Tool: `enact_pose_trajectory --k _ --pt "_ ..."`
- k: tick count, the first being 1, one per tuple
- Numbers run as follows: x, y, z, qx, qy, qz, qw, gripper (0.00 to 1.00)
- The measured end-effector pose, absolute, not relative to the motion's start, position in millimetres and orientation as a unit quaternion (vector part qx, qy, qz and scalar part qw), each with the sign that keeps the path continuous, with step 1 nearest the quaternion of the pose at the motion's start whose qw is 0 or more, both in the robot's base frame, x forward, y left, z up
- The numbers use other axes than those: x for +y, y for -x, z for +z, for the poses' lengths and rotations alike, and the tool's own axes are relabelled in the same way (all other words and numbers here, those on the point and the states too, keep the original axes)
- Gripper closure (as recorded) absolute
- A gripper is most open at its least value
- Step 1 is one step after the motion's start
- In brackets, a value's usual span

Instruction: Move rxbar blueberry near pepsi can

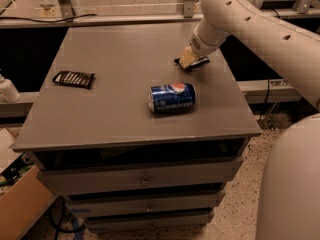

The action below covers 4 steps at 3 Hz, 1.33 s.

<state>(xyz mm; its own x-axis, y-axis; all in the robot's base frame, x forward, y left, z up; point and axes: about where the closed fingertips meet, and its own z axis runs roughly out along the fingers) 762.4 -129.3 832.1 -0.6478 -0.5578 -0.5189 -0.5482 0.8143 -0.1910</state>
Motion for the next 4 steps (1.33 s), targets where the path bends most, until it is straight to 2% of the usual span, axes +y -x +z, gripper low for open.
enact_pose_trajectory --k 2,4 --pt "-129.1 -762.3 831.9 0.908 0.305 -0.008 0.288 1.00" --pt "-154.6 -743.3 878.6 0.905 0.292 -0.008 0.310 1.00"
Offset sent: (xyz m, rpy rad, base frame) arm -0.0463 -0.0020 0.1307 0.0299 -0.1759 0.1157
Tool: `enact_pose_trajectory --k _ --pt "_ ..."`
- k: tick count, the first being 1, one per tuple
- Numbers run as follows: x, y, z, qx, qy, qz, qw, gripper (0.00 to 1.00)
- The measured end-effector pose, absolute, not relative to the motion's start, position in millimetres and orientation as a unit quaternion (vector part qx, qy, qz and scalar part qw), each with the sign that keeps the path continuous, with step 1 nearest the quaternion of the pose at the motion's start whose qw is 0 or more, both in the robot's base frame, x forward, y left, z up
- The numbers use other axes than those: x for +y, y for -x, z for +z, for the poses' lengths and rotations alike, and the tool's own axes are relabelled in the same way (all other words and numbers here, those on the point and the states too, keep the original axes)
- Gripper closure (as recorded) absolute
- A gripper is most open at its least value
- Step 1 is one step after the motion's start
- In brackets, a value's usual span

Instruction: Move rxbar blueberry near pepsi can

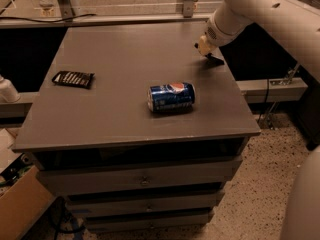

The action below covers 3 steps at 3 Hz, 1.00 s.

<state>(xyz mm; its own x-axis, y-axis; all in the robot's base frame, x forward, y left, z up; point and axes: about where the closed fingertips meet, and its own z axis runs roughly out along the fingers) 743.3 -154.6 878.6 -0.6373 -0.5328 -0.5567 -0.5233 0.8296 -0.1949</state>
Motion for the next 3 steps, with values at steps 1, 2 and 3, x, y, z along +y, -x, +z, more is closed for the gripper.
enact_pose_trajectory --k 1,2,3 --pt "-166.8 -718.1 906.9 0.903 0.285 -0.005 0.322 1.00" --pt "-171.3 -684.5 919.1 0.904 0.284 0.005 0.320 1.00" --pt "-164.9 -651.4 921.5 0.905 0.290 0.026 0.311 1.00"
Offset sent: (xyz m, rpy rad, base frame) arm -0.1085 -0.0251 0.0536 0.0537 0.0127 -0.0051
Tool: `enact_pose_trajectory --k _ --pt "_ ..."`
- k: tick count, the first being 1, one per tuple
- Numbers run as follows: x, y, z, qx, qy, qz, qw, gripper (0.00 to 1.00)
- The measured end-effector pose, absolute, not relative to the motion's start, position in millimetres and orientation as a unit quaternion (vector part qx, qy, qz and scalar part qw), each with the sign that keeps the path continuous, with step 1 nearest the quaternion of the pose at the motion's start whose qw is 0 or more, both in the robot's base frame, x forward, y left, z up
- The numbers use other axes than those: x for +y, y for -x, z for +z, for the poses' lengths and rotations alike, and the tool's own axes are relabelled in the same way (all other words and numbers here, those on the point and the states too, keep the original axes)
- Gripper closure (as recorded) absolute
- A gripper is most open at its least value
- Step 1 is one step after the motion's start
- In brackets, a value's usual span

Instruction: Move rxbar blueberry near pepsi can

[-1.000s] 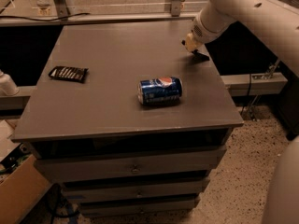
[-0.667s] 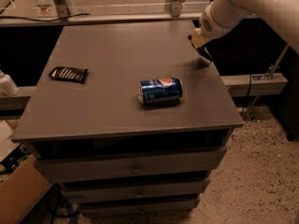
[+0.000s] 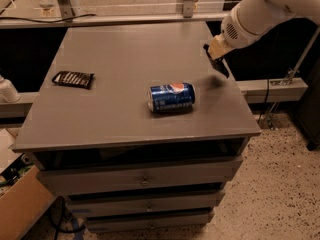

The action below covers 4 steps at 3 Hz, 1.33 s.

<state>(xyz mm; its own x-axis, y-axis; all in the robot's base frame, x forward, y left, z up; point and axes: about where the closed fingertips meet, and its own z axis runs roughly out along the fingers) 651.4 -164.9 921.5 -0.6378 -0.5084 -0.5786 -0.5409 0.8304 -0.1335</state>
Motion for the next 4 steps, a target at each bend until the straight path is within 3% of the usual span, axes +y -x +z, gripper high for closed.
enact_pose_trajectory --k 2,4 --pt "-135.4 -594.3 911.0 0.906 0.307 0.084 0.279 1.00" --pt "-137.7 -560.0 895.2 0.914 0.311 0.098 0.242 1.00"
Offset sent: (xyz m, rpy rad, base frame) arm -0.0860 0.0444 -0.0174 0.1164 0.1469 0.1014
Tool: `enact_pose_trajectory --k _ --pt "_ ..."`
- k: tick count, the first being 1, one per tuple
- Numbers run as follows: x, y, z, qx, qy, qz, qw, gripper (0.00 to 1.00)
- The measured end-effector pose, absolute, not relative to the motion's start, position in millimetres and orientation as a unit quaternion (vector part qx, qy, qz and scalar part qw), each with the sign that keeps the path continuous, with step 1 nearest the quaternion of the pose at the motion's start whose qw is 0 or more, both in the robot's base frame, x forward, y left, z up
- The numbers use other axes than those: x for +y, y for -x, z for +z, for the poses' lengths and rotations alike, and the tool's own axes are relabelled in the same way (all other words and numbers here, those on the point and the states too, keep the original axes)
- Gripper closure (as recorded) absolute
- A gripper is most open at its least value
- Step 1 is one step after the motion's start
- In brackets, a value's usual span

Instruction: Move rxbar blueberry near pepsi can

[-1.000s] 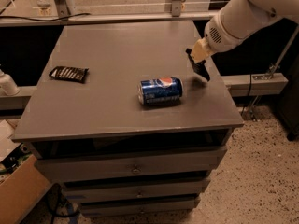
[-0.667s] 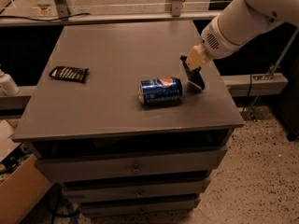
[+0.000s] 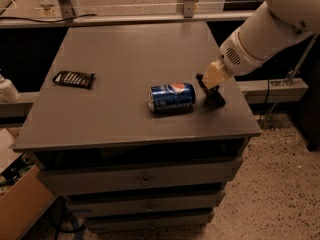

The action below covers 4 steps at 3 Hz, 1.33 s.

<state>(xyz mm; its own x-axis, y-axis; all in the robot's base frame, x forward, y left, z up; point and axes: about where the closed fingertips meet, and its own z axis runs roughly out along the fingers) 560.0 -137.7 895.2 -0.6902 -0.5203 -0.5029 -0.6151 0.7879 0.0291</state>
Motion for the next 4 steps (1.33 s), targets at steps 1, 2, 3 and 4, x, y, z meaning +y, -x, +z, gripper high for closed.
enact_pose_trajectory --k 1,2,3,4 --pt "-145.6 -550.0 892.7 0.916 0.314 0.091 0.232 1.00" --pt "-152.4 -543.7 890.8 0.917 0.320 0.084 0.221 0.82" --pt "-154.6 -541.1 888.8 0.917 0.325 0.083 0.215 0.61" --pt "-154.2 -539.3 886.9 0.917 0.328 0.085 0.211 0.36"
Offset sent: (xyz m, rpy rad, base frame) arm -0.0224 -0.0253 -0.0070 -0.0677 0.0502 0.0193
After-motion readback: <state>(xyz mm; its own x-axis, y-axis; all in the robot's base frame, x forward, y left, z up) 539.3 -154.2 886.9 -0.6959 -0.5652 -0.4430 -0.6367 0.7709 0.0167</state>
